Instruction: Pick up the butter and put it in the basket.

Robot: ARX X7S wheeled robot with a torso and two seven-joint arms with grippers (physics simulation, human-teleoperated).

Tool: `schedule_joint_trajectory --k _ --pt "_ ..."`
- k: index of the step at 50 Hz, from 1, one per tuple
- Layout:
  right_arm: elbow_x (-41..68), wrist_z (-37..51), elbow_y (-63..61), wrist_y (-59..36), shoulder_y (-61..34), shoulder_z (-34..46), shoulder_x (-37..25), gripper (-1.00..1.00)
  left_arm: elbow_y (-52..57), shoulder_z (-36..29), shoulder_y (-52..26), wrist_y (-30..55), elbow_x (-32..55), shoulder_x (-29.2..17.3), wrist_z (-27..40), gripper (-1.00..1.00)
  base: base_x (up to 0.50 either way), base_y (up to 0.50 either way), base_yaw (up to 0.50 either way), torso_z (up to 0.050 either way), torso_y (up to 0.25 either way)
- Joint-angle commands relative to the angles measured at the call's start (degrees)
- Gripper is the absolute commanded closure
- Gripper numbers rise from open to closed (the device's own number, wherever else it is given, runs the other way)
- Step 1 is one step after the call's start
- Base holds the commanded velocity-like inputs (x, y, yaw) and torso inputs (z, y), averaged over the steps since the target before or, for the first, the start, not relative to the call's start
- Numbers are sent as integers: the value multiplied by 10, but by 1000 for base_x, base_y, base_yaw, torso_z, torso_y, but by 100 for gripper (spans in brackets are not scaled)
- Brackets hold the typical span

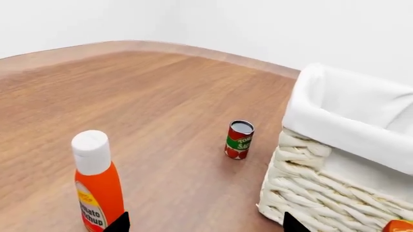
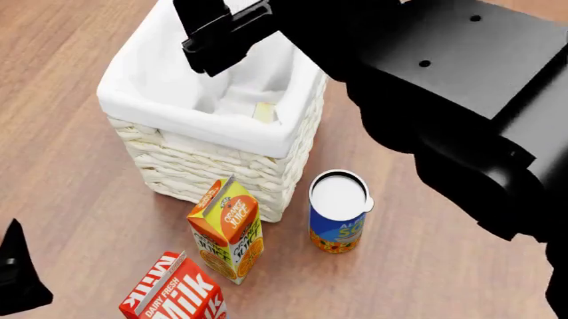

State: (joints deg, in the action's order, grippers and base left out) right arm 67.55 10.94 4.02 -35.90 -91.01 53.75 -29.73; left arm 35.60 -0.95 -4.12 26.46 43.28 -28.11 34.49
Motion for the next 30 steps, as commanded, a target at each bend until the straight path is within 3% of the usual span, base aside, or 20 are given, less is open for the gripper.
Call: schedule_joint_trajectory --k 1,15,30 --pt "-4 95 -215 40 68 -49 -78 -100 22 51 7 10 -8 28 -49 -100 0 0 0 0 0" --pt "-11 216 -423 85 166 -79 -197 -100 48 62 20 0 3 19 -55 -100 0 0 0 0 0" --pt "-67 317 -564 162 308 -93 -322 -100 54 67 31 -15 2 12 -68 -100 0 0 0 0 0"
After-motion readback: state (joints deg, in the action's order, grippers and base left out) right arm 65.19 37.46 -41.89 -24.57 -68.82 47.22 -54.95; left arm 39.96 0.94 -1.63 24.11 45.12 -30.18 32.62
